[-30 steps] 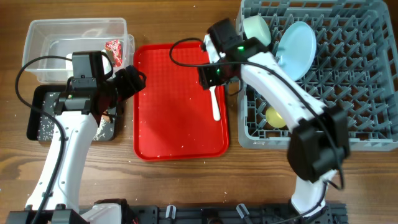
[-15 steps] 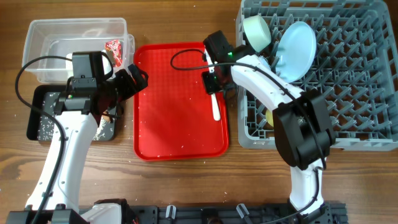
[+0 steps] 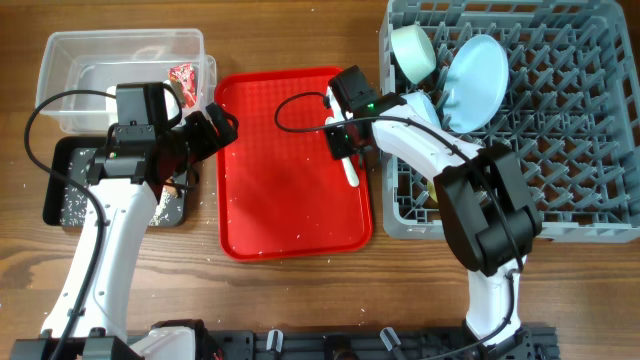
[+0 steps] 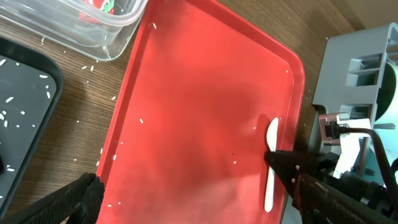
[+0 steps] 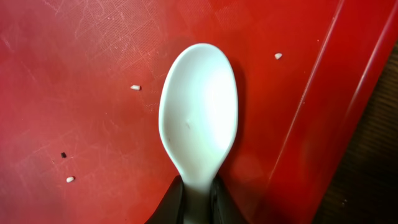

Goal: Sort waste into correct bins and load items into the dishwasher rack

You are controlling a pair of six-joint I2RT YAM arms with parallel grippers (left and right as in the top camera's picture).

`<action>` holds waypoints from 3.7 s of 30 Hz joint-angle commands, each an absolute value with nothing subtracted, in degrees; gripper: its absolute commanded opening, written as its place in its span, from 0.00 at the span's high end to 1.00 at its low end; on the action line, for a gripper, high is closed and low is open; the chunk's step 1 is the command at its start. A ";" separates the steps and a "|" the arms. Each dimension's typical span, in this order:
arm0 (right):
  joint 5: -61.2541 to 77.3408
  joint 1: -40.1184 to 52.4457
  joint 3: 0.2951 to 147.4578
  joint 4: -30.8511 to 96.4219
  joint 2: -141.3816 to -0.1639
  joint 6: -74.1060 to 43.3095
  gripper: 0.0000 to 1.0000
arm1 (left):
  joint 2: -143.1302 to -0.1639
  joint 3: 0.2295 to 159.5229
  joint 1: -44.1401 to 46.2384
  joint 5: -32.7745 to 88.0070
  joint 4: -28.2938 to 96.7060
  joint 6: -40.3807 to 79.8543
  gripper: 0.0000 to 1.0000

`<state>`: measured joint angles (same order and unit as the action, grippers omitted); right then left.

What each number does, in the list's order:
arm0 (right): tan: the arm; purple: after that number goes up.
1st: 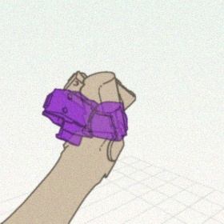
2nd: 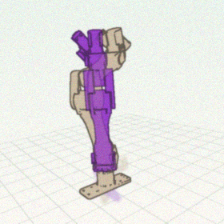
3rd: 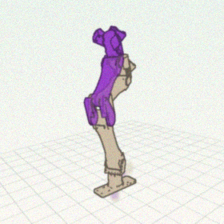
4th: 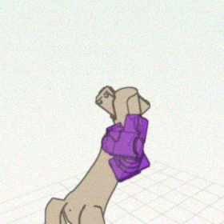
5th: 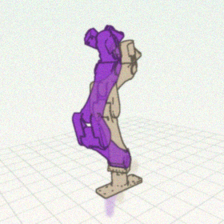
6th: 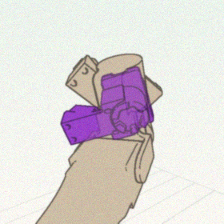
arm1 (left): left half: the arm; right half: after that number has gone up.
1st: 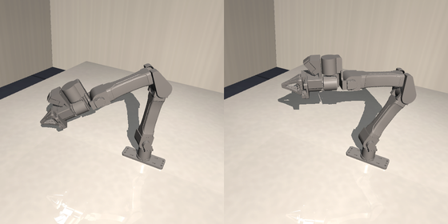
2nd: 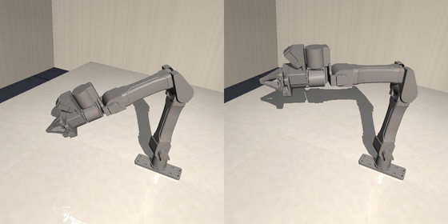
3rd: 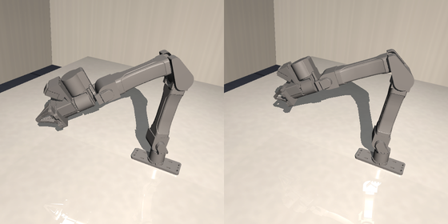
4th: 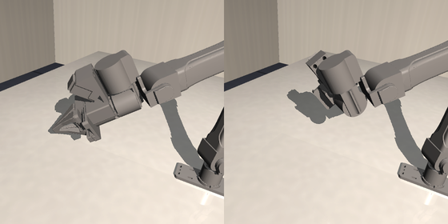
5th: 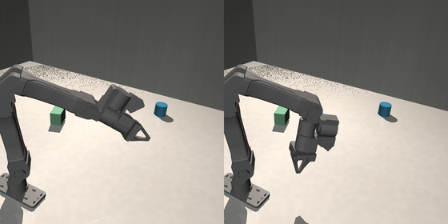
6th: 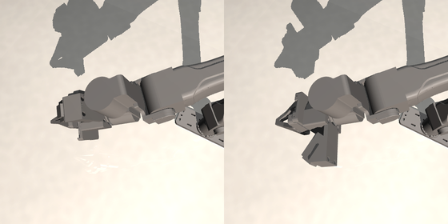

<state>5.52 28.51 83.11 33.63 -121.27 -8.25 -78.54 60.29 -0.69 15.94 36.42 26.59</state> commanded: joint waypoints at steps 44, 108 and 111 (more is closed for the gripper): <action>-15.92 -7.97 69.82 48.75 -89.03 -68.88 0.37 | -77.80 61.14 -0.47 15.57 36.45 25.69 0.00; 10.98 -3.53 4.29 -4.64 -5.34 -3.07 0.00 | -77.80 61.14 -0.47 15.57 36.86 25.69 0.00; 11.07 -3.53 0.34 -7.97 -2.00 -3.22 0.00 | -77.80 61.14 -0.47 15.57 36.86 25.69 0.00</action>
